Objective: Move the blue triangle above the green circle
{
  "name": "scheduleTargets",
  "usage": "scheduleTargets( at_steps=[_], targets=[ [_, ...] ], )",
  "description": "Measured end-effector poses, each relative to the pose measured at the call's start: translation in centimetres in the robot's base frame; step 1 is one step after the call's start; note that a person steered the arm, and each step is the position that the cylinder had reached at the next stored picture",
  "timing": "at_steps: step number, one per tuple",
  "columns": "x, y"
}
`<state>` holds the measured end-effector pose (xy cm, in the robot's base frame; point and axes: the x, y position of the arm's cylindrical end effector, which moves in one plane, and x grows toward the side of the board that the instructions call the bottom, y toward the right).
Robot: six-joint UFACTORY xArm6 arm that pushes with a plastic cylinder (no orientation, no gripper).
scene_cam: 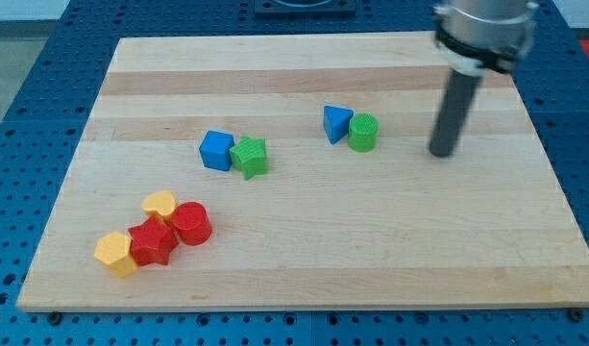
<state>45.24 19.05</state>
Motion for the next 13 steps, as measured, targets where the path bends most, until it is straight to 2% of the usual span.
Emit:
scheduleTargets(
  at_steps=[1,2,4,5,6,7,8,9,11,13],
  targets=[
    [2.8,3.1],
    [0.7,-0.2],
    [-5.0,-12.8],
    [-7.1,-16.8],
    [-7.1,-16.8],
    [-9.3,-16.5],
    [-14.3,-18.6],
    [-15.1,-23.4],
    [-10.7,-25.9],
    [-10.1,-21.6]
  ],
)
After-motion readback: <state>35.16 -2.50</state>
